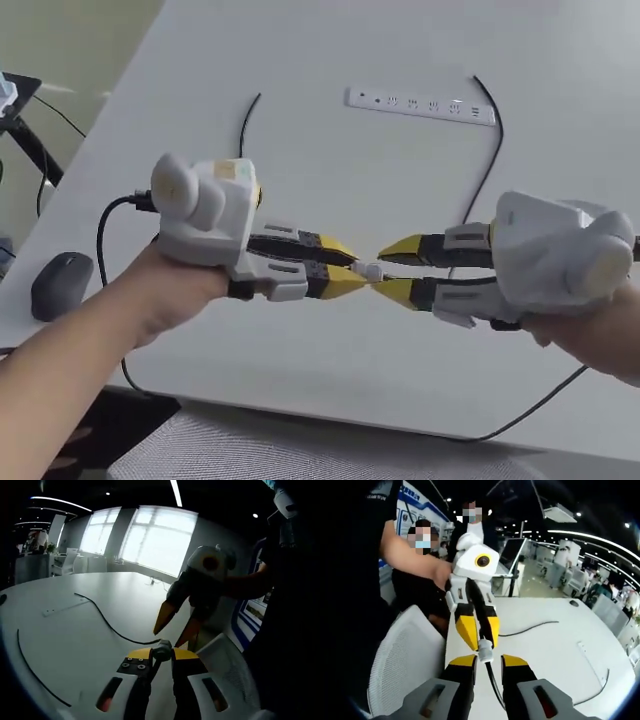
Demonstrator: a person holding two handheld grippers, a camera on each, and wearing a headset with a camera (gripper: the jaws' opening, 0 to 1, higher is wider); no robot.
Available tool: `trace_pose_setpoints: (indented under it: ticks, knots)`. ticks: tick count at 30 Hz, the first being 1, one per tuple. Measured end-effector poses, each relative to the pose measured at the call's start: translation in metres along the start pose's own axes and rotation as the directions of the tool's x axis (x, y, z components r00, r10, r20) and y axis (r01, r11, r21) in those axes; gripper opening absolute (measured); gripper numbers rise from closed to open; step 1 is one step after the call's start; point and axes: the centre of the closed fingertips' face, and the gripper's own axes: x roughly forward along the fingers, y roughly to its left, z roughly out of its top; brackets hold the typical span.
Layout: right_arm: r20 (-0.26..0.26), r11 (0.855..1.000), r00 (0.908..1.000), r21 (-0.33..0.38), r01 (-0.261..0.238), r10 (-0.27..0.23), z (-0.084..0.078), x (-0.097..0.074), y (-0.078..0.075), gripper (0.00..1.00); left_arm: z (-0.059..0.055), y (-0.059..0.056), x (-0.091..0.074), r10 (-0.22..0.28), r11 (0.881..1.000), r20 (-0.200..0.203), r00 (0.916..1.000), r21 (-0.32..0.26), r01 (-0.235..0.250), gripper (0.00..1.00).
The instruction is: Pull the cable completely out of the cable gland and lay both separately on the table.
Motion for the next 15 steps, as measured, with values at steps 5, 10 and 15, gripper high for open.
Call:
trace_pose_setpoints:
  ticks: [5, 10, 15]
  knots:
    - [-0.026, 0.997, 0.9972, 0.041, 0.072, -0.07, -0.014, -0.009, -0.014, 0.19, 0.0, 0.002, -0.002, 0.015, 1.0, 0.0, 0.9999, 0.015, -0.015, 0.15]
    - [-0.078, 0.988, 0.9896, 0.083, 0.127, -0.121, -0.028, -0.011, -0.019, 0.2, 0.002, 0.001, -0.003, 0.015, 0.997, 0.011, 0.9998, 0.076, -0.016, 0.15]
    - [-0.102, 0.983, 0.9825, 0.077, 0.164, -0.156, -0.034, -0.005, -0.015, 0.2, 0.004, 0.003, -0.002, 0.02, 0.996, 0.012, 0.9997, 0.092, -0.021, 0.15]
